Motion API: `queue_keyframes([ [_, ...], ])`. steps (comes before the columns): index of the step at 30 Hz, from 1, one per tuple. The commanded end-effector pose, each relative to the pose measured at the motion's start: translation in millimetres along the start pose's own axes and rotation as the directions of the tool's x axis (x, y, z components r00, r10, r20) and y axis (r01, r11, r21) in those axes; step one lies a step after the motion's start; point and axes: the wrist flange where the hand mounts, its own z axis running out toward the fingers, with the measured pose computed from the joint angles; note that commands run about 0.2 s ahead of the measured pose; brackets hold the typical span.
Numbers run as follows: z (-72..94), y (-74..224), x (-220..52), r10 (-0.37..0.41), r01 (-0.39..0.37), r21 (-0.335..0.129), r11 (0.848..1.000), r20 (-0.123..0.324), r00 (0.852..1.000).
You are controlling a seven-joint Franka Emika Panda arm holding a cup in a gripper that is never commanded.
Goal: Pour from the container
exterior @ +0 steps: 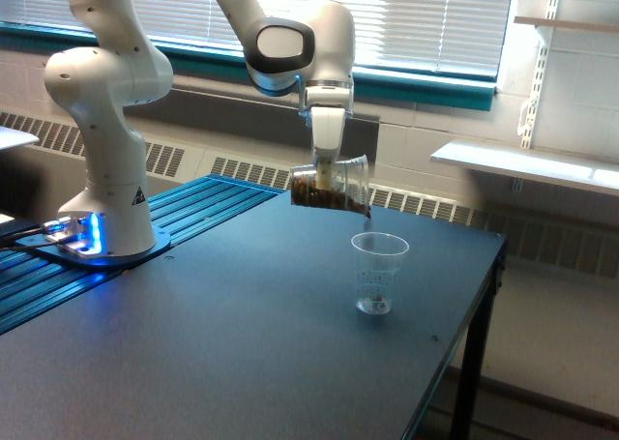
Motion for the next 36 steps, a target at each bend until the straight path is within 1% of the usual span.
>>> queue_keyframes([
  [1,-3.2,-6.8,2.3,0.015,-0.015,-0.021,1.000,-0.006,1.000],
  [7,-7.2,-8.5,5.6,0.003,-0.003,-0.046,0.999,-0.008,1.000],
  [19,-14.8,-10.4,10.5,-0.003,0.002,-0.071,0.997,-0.016,1.000],
  [36,-18.3,-12.4,12.1,-0.039,0.037,-0.112,0.993,-0.010,0.999],
])
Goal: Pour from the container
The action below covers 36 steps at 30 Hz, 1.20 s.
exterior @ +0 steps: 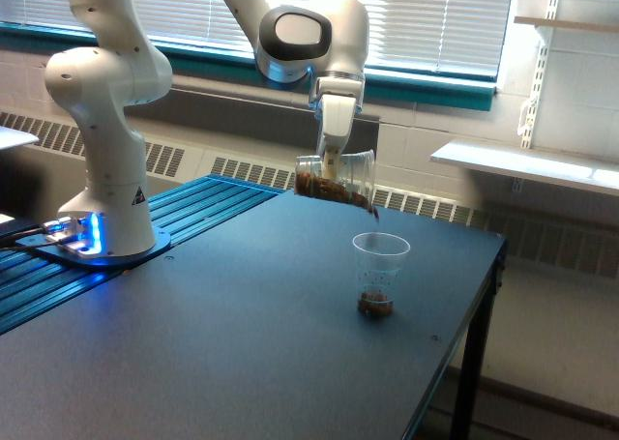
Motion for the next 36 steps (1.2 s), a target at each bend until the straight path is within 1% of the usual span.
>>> queue_keyframes([
  [1,-7.2,-3.3,3.0,-0.015,0.015,-0.015,1.000,-0.015,1.000],
  [8,-8.4,-5.9,2.4,-0.018,0.018,-0.020,1.000,-0.016,1.000],
  [16,-9.3,-12.9,2.8,-0.042,0.041,-0.027,0.999,-0.017,0.999],
  [25,-14.9,-18.9,7.0,-0.057,0.056,-0.037,0.998,-0.025,0.998],
  [36,-20.1,-17.8,11.5,-0.080,0.078,-0.069,0.995,-0.029,0.996],
])
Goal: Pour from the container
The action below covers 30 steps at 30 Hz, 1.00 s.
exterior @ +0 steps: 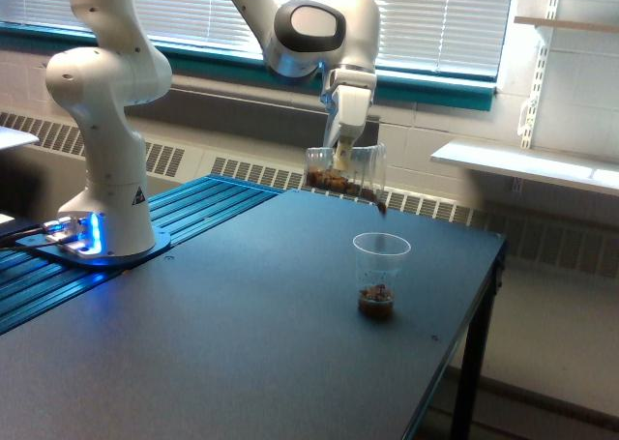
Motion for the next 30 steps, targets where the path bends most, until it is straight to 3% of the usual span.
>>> queue_keyframes([
  [1,-5.1,0.4,3.7,-0.022,0.022,-0.024,0.999,-0.008,1.000],
  [12,-6.0,4.7,3.4,-0.049,0.049,-0.061,0.997,-0.001,0.999],
  [30,-2.5,-0.5,0.5,-0.074,0.075,-0.079,0.994,0.008,0.997],
])
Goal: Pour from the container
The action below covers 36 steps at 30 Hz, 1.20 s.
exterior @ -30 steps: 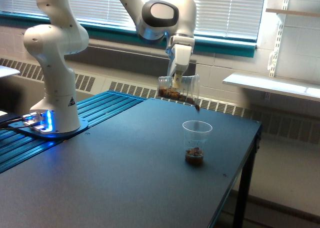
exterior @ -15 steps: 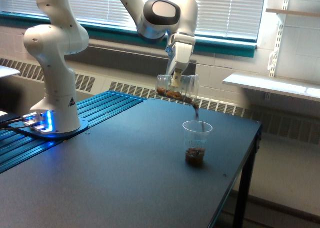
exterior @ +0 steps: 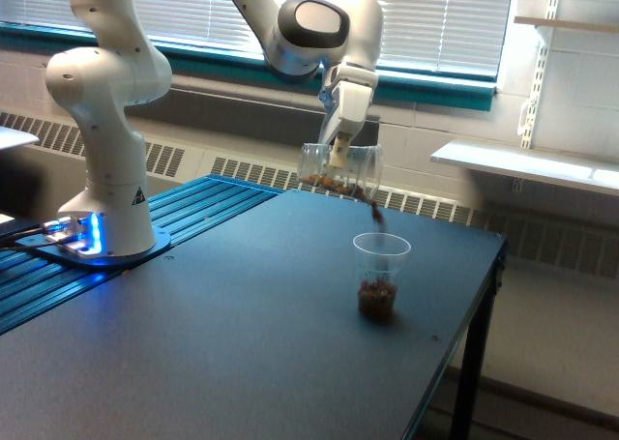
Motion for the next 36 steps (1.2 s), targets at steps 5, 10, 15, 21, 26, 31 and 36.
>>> queue_keyframes([
  [5,-4.7,-8.2,1.0,-0.037,0.037,-0.013,0.999,-0.009,0.999],
  [10,-4.4,-10.4,1.1,-0.045,0.045,-0.017,0.999,-0.008,0.999],
  [15,-3.5,-12.2,1.0,-0.051,0.051,-0.019,0.999,-0.005,0.999],
  [21,-2.1,-12.5,0.3,-0.056,0.056,-0.026,0.998,-0.002,0.998],
  [26,-0.9,-12.9,-1.0,-0.060,0.060,-0.032,0.998,0.001,0.998],
  [31,0.2,-13.7,-2.4,-0.066,0.066,-0.040,0.997,0.004,0.998],
  [36,0.2,-14.6,-2.7,-0.072,0.072,-0.052,0.996,0.006,0.997],
])
